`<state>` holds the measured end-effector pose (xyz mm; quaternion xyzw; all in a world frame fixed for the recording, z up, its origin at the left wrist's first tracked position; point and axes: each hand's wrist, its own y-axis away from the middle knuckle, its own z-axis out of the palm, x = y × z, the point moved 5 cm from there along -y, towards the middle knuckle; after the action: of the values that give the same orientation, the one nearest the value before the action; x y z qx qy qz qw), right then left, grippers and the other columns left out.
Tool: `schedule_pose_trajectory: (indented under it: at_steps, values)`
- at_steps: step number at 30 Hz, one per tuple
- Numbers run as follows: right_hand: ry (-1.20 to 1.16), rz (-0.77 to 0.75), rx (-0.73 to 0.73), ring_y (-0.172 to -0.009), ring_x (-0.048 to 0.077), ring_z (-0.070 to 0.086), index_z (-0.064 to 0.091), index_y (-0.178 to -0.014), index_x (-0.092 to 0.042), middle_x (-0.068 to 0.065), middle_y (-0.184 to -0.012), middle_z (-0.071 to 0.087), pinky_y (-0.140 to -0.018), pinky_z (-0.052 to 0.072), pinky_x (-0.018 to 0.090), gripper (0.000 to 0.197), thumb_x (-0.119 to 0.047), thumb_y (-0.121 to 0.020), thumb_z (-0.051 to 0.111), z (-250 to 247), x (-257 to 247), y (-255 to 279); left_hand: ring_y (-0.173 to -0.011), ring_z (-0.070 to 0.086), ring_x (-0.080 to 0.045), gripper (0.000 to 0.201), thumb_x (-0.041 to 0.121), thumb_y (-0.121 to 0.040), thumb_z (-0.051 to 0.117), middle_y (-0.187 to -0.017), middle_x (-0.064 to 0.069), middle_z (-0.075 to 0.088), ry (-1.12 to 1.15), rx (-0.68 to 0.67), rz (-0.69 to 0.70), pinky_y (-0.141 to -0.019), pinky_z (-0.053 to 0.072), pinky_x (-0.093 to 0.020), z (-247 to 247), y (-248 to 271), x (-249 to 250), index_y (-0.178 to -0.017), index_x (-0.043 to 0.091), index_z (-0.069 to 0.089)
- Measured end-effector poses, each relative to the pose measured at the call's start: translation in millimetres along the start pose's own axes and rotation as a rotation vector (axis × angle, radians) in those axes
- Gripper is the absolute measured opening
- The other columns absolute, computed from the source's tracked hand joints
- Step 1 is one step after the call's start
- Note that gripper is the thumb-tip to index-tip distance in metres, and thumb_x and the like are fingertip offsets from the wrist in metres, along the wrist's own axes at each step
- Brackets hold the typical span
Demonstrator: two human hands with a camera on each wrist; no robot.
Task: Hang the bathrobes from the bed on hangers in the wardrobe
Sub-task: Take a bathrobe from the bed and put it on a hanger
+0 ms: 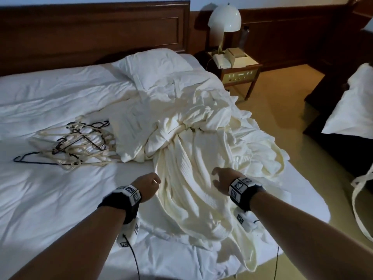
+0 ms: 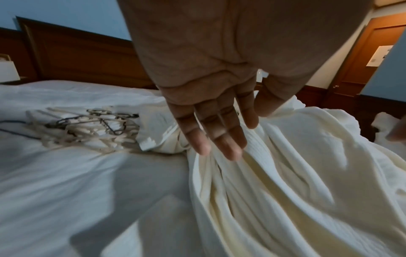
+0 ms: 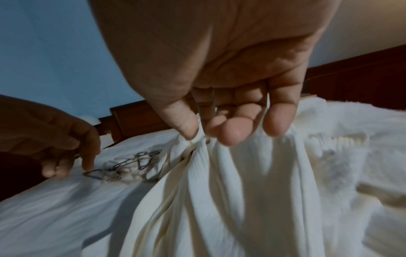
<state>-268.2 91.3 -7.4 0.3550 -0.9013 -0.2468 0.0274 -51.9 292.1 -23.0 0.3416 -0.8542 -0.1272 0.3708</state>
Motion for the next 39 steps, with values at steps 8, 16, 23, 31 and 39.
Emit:
schedule_pose_trajectory:
  at_steps: [8, 16, 23, 31, 39]
  values:
    - [-0.053, 0.044, 0.141, -0.115, 0.032, 0.056, 0.049, -0.132, -0.026, 0.007, -0.135, 0.045, -0.088, 0.049, 0.039, 0.044, -0.038, -0.091, 0.055, -81, 13, -107, -0.094, 0.06, -0.021, 0.017, 0.02, -0.092, 0.049, -0.103, -0.001, 0.064, -0.086, 0.122, 0.087, -0.078, 0.041, -0.027, -60, -55, 46, -0.106, 0.02, 0.059]
    - [-0.092, 0.056, 0.225, -0.133, 0.041, 0.031, 0.019, -0.151, -0.029, 0.011, -0.149, 0.017, -0.103, 0.039, 0.05, 0.099, -0.047, -0.073, 0.076, -125, 32, -261, -0.083, 0.062, -0.017, 0.011, 0.019, -0.093, 0.052, -0.082, 0.008, 0.061, 0.008, 0.145, -0.012, -0.076, 0.047, -0.027, -62, -109, 24, -0.095, 0.03, 0.056]
    - [0.048, -0.168, 0.027, -0.113, 0.032, 0.059, 0.036, -0.138, -0.024, 0.009, -0.13, 0.057, -0.094, 0.05, 0.042, 0.068, -0.038, -0.075, 0.06, -102, 27, -318, -0.093, 0.061, -0.009, 0.013, 0.02, -0.094, 0.048, -0.091, 0.013, 0.062, 0.003, 0.105, -0.112, -0.077, 0.043, -0.02, -29, -130, 0, -0.097, 0.03, 0.055]
    - [0.389, -0.451, -0.108, -0.123, 0.025, 0.052, 0.038, -0.143, -0.029, -0.005, -0.14, 0.046, -0.1, 0.041, 0.032, 0.057, -0.04, -0.09, 0.055, -95, 44, -162, -0.144, 0.017, -0.028, 0.099, 0.027, -0.08, 0.066, -0.161, -0.003, -0.004, -0.359, 0.277, 0.06, -0.113, 0.031, -0.042, -20, -199, 84, -0.153, 0.03, -0.002]
    - [0.224, -0.235, -0.308, -0.123, 0.021, 0.052, 0.031, -0.143, -0.038, -0.014, -0.148, 0.033, -0.094, 0.045, 0.032, 0.059, -0.033, -0.089, 0.054, -13, 142, -42, -0.109, 0.062, -0.027, 0.038, 0.036, -0.082, 0.065, -0.119, -0.002, 0.065, -0.685, -0.075, 0.209, -0.091, 0.045, -0.035, 36, -224, 127, -0.118, 0.03, 0.051]
